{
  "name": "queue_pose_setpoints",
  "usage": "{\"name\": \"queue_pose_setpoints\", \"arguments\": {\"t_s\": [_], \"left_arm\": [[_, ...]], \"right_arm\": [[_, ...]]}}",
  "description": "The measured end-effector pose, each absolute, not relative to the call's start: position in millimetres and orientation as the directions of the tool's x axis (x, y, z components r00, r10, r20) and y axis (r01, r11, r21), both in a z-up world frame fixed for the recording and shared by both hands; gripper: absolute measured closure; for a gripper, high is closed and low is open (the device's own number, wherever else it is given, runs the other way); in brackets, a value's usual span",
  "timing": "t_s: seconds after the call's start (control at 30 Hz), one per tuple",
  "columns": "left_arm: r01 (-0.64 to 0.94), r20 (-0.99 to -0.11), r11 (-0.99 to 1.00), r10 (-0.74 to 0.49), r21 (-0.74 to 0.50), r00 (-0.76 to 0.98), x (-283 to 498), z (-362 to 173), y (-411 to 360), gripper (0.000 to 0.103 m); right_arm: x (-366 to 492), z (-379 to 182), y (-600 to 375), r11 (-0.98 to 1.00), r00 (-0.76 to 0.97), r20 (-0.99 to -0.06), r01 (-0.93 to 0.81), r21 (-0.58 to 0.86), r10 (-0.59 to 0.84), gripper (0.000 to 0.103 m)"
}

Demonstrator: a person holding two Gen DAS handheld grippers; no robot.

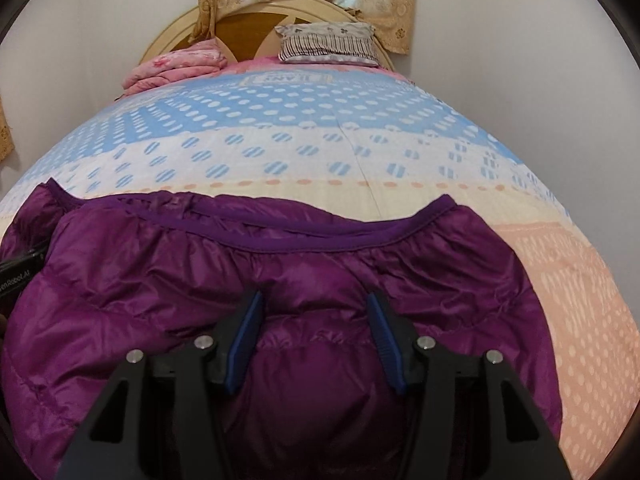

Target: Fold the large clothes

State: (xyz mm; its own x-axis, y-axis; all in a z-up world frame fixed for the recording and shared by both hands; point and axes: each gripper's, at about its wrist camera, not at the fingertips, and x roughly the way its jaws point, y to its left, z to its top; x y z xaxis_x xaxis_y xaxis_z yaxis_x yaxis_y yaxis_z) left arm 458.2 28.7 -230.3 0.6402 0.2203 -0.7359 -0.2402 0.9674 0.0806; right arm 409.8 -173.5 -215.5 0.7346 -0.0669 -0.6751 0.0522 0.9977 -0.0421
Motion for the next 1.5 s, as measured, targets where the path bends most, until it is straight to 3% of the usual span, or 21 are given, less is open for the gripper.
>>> {"name": "queue_pose_setpoints", "arguments": {"t_s": [0.2,0.73,0.83,0.9,1.0,1.13,1.23,1.5], "left_arm": [[-0.233,-0.771,0.968,0.217,0.092,0.598,468,-239,26,0.001],[-0.233,-0.770,0.963,0.248,0.133,0.588,470,-235,23,0.001],[-0.252,-0.731,0.966,0.217,0.064,0.647,448,-205,22,0.001],[-0.240,-0.677,0.971,0.185,0.012,0.713,430,-184,14,0.001],[-0.175,-0.631,0.983,0.169,0.054,0.757,420,-175,-16,0.001],[-0.174,-0.659,0.968,0.250,0.180,0.710,430,-206,-35,0.001],[-0.175,-0.715,0.975,0.221,0.138,0.663,439,-226,-27,0.001],[-0.173,-0.735,0.968,0.249,0.180,0.630,449,-236,-36,0.001]], "right_arm": [[411,-221,-179,0.998,0.723,-0.689,0.062,-0.002,-0.047,0.046],[419,-226,-167,0.993,0.685,-0.719,0.075,-0.089,-0.116,0.044],[412,-213,-163,0.990,0.688,-0.713,0.090,-0.105,-0.138,0.044],[397,-195,-154,0.990,0.739,-0.659,0.107,-0.094,-0.143,0.043],[390,-183,-124,0.992,0.767,-0.630,0.063,-0.106,-0.116,0.042],[405,-205,-110,0.990,0.734,-0.668,0.052,-0.131,-0.127,0.042],[410,-219,-118,0.995,0.720,-0.687,0.051,-0.090,-0.099,0.041],[419,-227,-111,0.991,0.700,-0.704,0.046,-0.123,-0.120,0.040]]}}
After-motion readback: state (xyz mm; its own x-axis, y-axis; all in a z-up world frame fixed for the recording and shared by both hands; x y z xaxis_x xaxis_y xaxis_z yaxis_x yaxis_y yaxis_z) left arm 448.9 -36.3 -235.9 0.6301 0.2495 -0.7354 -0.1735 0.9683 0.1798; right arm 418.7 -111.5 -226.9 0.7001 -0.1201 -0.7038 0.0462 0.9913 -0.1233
